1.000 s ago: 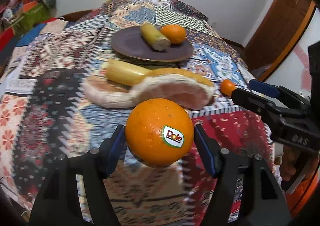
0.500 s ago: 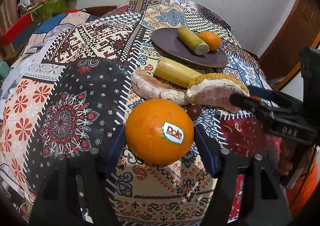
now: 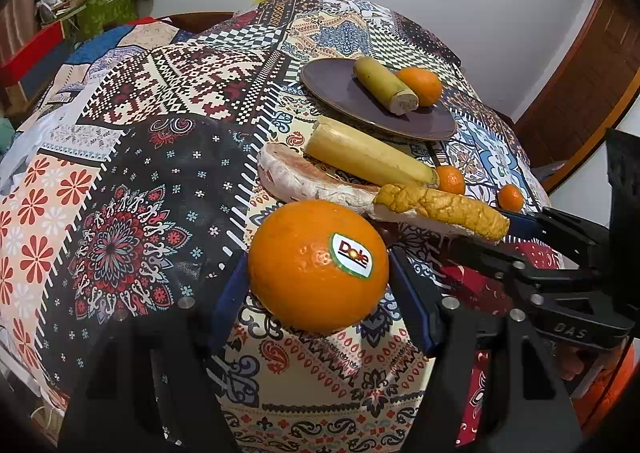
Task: Organize fruits
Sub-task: 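Grasp the peeled pomelo half with the right tool while the left tool holds the Dole orange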
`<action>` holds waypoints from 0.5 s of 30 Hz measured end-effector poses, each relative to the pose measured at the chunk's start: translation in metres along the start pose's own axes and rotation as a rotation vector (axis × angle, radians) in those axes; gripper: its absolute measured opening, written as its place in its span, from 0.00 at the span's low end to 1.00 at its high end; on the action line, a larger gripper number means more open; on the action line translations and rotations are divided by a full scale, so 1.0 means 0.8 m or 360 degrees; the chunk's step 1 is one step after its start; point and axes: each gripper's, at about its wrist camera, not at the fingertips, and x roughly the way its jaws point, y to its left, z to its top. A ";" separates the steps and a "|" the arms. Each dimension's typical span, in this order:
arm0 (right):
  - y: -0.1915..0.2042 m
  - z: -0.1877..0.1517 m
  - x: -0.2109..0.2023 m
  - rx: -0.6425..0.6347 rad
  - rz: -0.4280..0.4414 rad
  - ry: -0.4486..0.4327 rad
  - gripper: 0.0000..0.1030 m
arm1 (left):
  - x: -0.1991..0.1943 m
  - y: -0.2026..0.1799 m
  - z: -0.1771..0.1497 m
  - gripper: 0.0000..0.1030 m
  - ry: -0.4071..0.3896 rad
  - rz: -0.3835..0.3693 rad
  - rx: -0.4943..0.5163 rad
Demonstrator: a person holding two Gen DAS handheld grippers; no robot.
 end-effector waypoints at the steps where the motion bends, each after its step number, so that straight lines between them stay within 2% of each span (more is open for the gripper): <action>1: 0.001 0.001 0.002 -0.0006 -0.0012 -0.0004 0.50 | 0.001 0.000 0.000 0.67 -0.0003 0.0002 0.0003; 4: 0.003 0.005 0.009 -0.0032 -0.0059 -0.0011 0.50 | 0.002 0.000 0.001 0.67 -0.0005 -0.0005 0.0003; 8: -0.004 0.008 0.010 -0.0018 -0.0047 -0.0032 0.49 | 0.006 0.002 0.005 0.67 0.0001 -0.0015 -0.0014; 15: -0.009 0.000 -0.014 0.0078 0.0092 -0.0091 0.28 | 0.005 -0.002 0.006 0.67 -0.0023 0.0016 0.0001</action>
